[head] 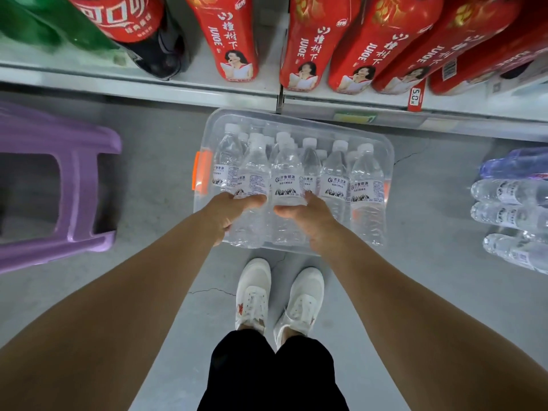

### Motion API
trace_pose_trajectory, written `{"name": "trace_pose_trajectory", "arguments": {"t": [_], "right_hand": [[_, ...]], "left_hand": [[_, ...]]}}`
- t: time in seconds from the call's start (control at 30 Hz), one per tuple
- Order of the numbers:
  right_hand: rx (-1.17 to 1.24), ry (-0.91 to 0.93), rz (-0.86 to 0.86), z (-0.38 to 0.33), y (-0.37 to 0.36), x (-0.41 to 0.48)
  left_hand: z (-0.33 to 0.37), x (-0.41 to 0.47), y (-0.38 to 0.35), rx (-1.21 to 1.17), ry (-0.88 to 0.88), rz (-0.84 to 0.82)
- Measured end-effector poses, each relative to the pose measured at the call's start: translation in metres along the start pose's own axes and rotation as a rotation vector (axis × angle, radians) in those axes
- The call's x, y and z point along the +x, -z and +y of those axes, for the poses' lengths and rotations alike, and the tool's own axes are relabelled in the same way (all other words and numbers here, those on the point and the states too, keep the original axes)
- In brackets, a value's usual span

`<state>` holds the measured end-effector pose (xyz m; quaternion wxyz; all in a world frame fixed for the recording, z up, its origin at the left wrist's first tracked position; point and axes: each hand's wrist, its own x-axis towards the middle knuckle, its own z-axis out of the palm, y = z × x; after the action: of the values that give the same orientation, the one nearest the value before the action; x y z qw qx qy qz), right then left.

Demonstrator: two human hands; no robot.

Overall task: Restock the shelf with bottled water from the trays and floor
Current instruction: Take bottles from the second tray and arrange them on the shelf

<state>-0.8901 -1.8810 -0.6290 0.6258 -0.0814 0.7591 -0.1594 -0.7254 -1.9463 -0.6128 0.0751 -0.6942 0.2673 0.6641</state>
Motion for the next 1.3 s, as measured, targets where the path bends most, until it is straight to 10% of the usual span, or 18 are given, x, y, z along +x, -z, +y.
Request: {"name": "trace_pose_trajectory", "arguments": {"t": [0.6,1.3], "right_hand": [[0.332,0.142,-0.180,-0.033,0.069,-0.282],[0.285,1.300,-0.338,-0.299,0.191,-0.730]], "left_hand": [[-0.005,-0.271,0.003,-0.299,-0.221,0.084],[0.223,-0.779,0.069,-0.487,-1.355,0.025]]}}
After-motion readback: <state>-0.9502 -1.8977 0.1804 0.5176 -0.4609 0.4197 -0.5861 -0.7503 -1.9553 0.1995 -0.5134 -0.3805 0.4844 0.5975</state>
